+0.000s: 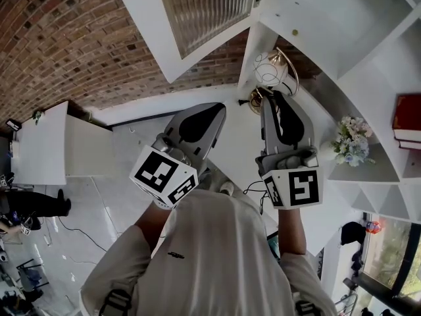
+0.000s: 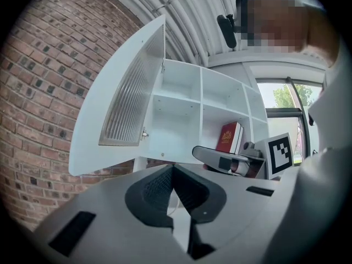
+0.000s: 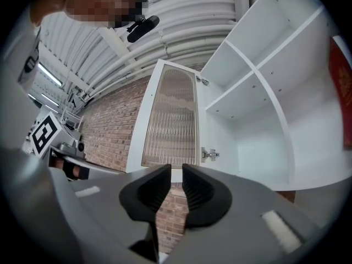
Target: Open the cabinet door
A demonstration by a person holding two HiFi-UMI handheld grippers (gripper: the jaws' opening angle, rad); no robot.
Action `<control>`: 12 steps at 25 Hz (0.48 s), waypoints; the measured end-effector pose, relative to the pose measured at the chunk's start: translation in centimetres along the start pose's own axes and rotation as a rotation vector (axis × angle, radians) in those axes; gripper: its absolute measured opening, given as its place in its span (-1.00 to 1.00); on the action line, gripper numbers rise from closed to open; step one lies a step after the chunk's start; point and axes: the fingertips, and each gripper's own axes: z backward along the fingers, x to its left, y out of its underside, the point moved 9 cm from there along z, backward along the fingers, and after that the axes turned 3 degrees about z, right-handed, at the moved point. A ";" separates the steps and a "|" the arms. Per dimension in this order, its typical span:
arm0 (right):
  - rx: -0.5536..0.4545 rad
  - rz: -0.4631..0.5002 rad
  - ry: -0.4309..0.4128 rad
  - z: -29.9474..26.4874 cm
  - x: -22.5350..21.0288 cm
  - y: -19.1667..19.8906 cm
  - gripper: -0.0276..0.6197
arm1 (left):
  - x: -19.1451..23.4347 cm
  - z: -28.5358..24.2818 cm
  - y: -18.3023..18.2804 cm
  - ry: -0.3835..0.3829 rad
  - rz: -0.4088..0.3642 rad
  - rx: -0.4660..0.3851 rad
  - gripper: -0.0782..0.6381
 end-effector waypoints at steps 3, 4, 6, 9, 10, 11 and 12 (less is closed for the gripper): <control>0.000 -0.006 0.007 0.8 -0.6 0.1 -0.71 | -0.6 -0.2 0.2 0.001 -0.002 0.001 -0.76; 0.001 -0.008 0.010 1.1 -0.9 0.1 -0.71 | -0.8 -0.2 0.3 0.000 -0.002 0.001 -0.76; 0.003 -0.011 0.017 1.6 -1.3 0.2 -0.71 | -1.0 -0.3 0.6 -0.004 -0.002 0.002 -0.76; 0.007 -0.016 0.026 2.3 -1.7 0.5 -0.71 | -1.3 -0.2 0.9 -0.014 -0.002 0.005 -0.76; 0.009 -0.018 0.027 2.5 -1.9 0.6 -0.72 | -1.5 -0.1 0.9 -0.016 -0.002 0.004 -0.76; 0.011 -0.021 0.029 2.8 -2.0 0.7 -0.72 | -1.6 -0.1 0.9 -0.019 -0.003 0.002 -0.76; 0.014 -0.026 0.030 3.0 -2.2 0.9 -0.73 | -1.7 -0.1 0.9 -0.021 -0.003 0.001 -0.76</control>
